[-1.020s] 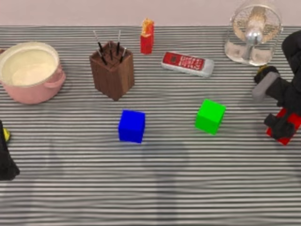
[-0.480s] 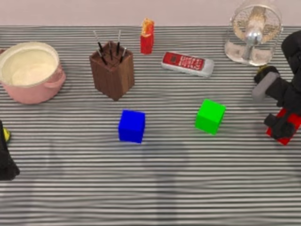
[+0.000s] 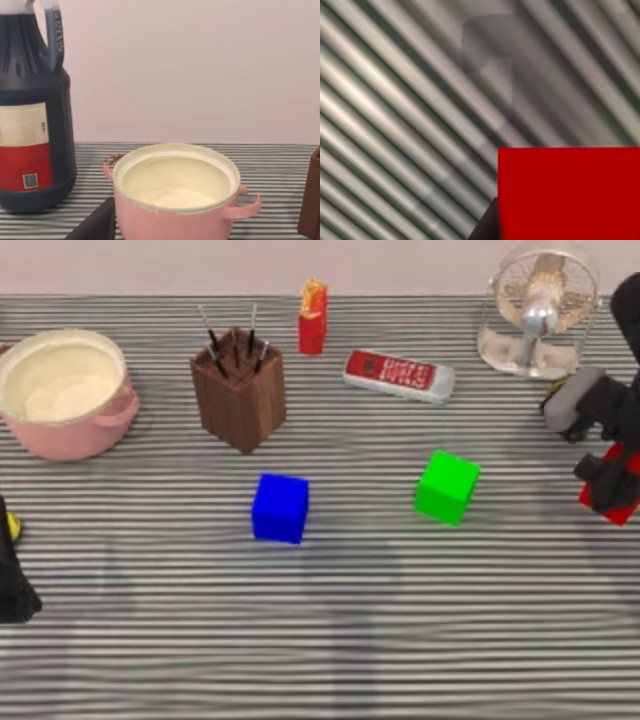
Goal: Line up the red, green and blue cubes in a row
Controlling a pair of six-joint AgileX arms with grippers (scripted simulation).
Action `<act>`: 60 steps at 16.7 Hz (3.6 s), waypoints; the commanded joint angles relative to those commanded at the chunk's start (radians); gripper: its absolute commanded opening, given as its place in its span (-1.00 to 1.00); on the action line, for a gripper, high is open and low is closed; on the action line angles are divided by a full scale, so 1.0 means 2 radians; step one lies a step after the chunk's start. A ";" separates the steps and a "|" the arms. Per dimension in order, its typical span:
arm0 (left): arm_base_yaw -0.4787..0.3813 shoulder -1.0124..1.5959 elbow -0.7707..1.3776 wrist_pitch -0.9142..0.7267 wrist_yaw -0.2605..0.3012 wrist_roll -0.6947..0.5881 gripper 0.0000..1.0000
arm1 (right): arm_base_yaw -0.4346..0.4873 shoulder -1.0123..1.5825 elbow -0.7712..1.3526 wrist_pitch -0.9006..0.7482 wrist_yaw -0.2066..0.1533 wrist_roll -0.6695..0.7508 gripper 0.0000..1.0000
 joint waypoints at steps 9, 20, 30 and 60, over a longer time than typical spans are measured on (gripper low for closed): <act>0.000 0.000 0.000 0.000 0.000 0.000 1.00 | 0.006 -0.015 0.027 -0.042 0.000 0.000 -1.00; 0.000 0.000 0.000 0.000 0.000 0.000 1.00 | 0.298 0.157 0.348 -0.193 0.000 0.027 -1.00; 0.000 0.000 0.000 0.000 0.000 0.000 1.00 | 0.403 0.206 0.455 -0.241 0.002 0.042 -1.00; 0.000 0.000 0.000 0.000 0.000 0.000 1.00 | 0.405 0.210 0.321 -0.105 0.003 0.042 1.00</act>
